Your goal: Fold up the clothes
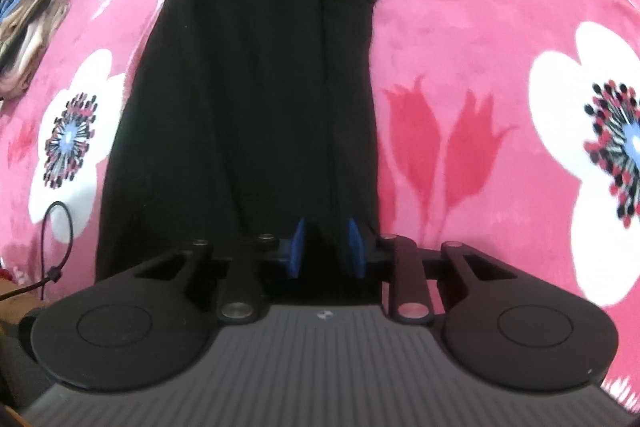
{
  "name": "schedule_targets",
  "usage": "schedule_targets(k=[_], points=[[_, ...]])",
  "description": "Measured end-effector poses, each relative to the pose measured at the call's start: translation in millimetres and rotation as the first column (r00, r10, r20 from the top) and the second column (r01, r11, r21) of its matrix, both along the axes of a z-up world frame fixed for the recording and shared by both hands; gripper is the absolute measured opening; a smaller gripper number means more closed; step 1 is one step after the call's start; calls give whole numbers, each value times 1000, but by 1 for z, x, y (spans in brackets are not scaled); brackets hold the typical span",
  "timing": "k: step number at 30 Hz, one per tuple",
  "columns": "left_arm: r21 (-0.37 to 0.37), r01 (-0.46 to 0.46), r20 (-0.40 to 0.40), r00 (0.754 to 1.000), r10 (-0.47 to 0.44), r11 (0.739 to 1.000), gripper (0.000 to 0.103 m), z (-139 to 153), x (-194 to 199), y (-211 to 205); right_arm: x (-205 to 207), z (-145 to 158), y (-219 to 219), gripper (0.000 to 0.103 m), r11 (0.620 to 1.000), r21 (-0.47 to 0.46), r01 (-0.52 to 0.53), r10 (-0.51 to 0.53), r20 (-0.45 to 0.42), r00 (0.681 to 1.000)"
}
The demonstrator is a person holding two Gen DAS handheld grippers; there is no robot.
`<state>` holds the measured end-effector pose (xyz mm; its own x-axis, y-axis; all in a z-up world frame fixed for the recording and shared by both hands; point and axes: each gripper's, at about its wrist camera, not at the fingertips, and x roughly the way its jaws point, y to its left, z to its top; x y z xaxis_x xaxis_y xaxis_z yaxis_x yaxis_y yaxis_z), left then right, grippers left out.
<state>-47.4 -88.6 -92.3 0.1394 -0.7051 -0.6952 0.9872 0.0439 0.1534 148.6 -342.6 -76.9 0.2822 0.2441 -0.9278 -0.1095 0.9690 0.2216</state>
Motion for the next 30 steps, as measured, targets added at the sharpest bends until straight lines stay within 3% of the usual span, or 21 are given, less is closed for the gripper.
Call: schedule_targets(k=[4, 6, 9, 19, 30], points=[[-7, -1, 7, 1000, 1, 1000, 25, -2, -2, 0, 6, -8, 8, 18, 1000, 7, -13, 13, -1, 1000], [-8, 1, 8, 1000, -1, 1000, 25, -2, -2, 0, 7, -9, 8, 7, 1000, 17, -13, 13, 0, 1000], [-10, 2, 3, 1000, -2, 1000, 25, -3, -1, 0, 6, -8, 8, 2, 999, 32, -2, 2, 9, 1000], [-11, 10, 7, 1000, -10, 1000, 25, -2, -1, 2, -10, 11, -12, 2, 994, 0, 108, -108, 65, 992], [-3, 22, 17, 1000, -22, 1000, 25, -3, -2, 1, -4, -17, -14, 1, 989, -96, 112, -107, 49, 993]])
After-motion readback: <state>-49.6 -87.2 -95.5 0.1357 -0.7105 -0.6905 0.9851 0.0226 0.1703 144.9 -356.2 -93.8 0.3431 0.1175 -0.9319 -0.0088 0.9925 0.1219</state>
